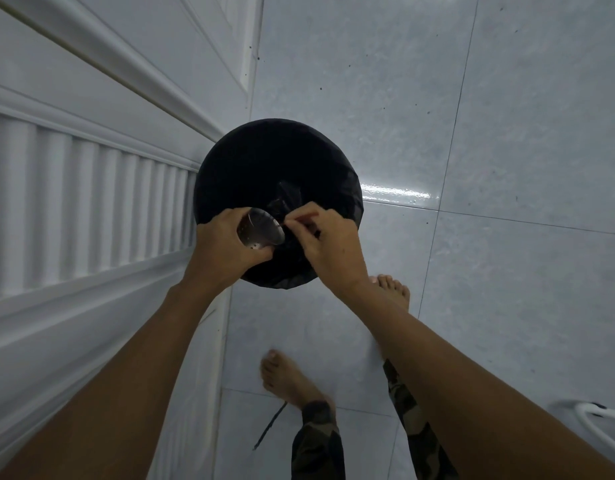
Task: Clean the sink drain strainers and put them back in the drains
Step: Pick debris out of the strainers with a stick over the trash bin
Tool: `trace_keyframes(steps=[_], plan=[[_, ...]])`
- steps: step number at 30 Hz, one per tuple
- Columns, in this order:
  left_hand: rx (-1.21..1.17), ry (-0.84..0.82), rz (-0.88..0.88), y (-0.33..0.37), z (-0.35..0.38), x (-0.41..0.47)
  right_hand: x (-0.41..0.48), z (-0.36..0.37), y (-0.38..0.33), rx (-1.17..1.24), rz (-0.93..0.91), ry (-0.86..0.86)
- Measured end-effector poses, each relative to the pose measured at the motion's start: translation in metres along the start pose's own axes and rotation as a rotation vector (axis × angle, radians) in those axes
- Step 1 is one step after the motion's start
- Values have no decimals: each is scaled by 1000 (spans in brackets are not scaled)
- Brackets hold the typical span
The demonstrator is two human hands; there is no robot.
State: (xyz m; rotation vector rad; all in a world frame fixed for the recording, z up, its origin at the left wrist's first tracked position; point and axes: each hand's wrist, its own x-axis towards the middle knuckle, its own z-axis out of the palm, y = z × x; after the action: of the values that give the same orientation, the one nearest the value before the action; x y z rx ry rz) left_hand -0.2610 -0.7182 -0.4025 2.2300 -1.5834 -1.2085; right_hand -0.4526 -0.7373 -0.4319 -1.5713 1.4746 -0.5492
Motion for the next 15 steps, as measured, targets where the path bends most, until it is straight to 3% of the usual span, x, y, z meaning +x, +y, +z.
trace_keyframes(steps=[2,6,11,15], plan=[[-4,-8,20,0,0,0,-4,2,-2,-79,-31,-65],[-6,4,16,0,1,1,2,-3,-2,-66,29,91],[-40,47,9,-5,2,4,-8,-2,-5,-84,-51,-73],[-62,34,64,-9,1,-4,-2,-7,-9,-63,35,68]])
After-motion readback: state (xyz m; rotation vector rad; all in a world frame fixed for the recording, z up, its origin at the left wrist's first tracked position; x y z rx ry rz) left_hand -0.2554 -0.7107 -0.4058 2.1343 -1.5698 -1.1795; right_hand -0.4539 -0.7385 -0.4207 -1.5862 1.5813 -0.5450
